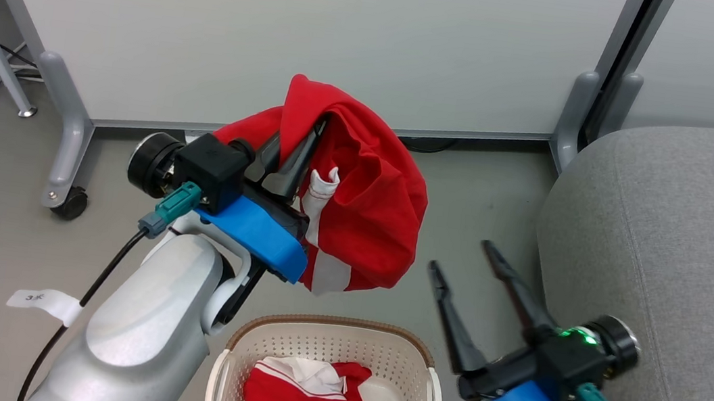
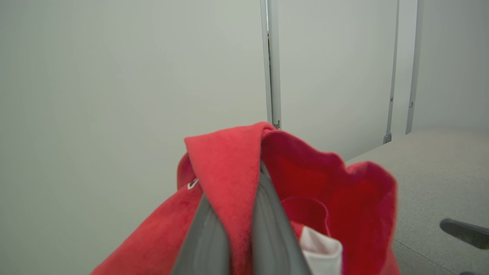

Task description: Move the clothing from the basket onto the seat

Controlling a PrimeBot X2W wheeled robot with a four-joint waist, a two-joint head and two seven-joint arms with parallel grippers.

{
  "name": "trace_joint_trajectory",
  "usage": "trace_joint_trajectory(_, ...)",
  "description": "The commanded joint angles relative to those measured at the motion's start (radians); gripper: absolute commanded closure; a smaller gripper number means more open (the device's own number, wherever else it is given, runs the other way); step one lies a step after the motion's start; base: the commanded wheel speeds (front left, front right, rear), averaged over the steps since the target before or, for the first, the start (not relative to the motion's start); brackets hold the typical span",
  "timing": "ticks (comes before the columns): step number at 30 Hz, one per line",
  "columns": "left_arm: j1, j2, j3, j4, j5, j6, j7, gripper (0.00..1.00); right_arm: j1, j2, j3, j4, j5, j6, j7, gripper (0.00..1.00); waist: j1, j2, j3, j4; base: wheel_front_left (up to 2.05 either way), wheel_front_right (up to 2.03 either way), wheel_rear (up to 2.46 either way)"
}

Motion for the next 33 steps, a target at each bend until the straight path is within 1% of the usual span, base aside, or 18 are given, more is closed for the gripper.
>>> trace_joint_trajectory(1,-0.022,-0.002,0.0,-0.004,0.006,-0.007,-0.003,1.0,-0.03,-0.013,0.036,0.015,-0.007,0.0,-0.003,0.0,0.0,0.0,0.005,0.004,0.0,0.0,0.0)
trace_joint_trajectory(5,-0.033,-0.01,-0.007,-0.006,0.008,-0.007,-0.003,1.0,-0.113,-0.042,0.144,0.074,-0.008,0.0,-0.003,0.0,0.0,0.0,0.02,0.015,0.0,0.0,0.0)
trace_joint_trajectory(9,-0.049,-0.022,-0.017,-0.007,0.012,-0.007,-0.003,1.0,-0.2,-0.057,0.205,0.14,-0.015,0.0,-0.003,0.0,0.0,0.0,0.034,0.029,0.0,0.0,0.0)
trace_joint_trajectory(16,-0.064,-0.04,-0.032,-0.013,0.016,-0.007,-0.003,1.0,-0.332,-0.041,0.25,0.238,-0.034,0.0,-0.003,0.0,0.0,0.0,0.051,0.05,0.0,0.0,0.0)
trace_joint_trajectory(24,-0.074,-0.058,-0.051,-0.02,0.016,-0.007,-0.003,1.0,-0.41,-0.013,0.245,0.308,-0.044,0.0,-0.003,0.0,0.0,0.0,0.061,0.065,0.0,0.0,0.0)
trace_joint_trajectory(25,-0.075,-0.059,-0.052,-0.021,0.015,-0.007,-0.003,1.0,-0.413,-0.011,0.249,0.322,-0.041,0.0,-0.003,0.63,0.0,0.0,0.061,0.066,0.0,0.0,0.0)
trace_joint_trajectory(26,-0.076,-0.059,-0.052,-0.022,0.014,-0.007,-0.003,1.0,-0.42,-0.009,0.25,0.334,-0.036,0.0,-0.003,1.0,0.0,0.0,0.061,0.066,0.0,0.0,0.0)
trace_joint_trajectory(33,-0.08,-0.061,-0.053,-0.016,0.01,-0.007,-0.003,1.0,-0.436,-0.001,0.261,0.353,-0.026,0.0,-0.003,1.0,0.0,0.0,0.06,0.065,0.0,0.0,0.0)
